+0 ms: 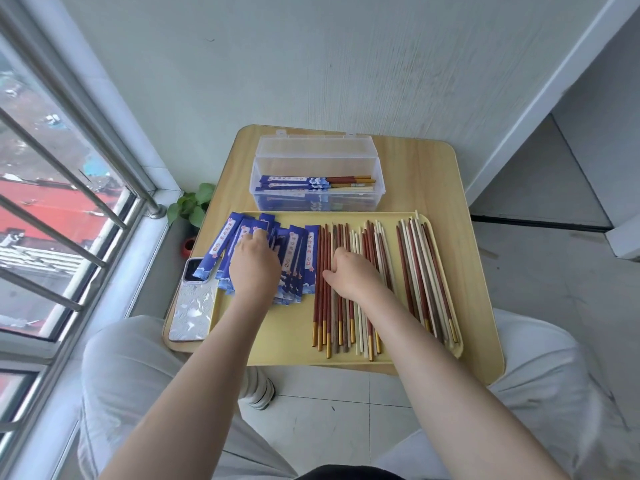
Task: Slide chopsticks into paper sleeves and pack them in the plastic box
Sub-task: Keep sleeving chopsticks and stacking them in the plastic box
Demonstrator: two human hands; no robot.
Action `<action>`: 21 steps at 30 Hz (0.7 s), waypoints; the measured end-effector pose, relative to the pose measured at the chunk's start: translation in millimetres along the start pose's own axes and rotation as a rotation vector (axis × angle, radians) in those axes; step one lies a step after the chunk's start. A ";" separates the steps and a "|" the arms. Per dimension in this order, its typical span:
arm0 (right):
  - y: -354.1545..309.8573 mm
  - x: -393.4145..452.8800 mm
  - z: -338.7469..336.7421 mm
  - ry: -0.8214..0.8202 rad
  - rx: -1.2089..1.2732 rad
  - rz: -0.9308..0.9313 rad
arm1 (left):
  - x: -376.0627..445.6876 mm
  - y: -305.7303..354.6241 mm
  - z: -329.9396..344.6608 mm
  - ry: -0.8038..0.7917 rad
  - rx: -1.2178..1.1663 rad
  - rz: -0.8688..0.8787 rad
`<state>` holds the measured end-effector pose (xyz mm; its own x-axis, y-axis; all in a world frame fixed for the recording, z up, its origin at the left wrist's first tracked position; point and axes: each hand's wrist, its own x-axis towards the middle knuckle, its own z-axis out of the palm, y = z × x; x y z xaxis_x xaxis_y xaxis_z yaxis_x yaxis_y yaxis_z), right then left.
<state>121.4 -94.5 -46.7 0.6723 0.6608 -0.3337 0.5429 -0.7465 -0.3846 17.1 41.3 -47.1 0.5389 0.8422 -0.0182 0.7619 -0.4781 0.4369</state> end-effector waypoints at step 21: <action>-13.5 -16.4 -30.8 -0.061 1.136 -0.054 | -7.2 20.7 -31.2 -0.044 -1.175 -0.530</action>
<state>118.6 -97.6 -9.5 0.6196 0.7155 -0.3227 -0.2205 -0.2359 -0.9464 17.7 33.1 -9.8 0.2977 0.8411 -0.4516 0.1259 0.4344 0.8919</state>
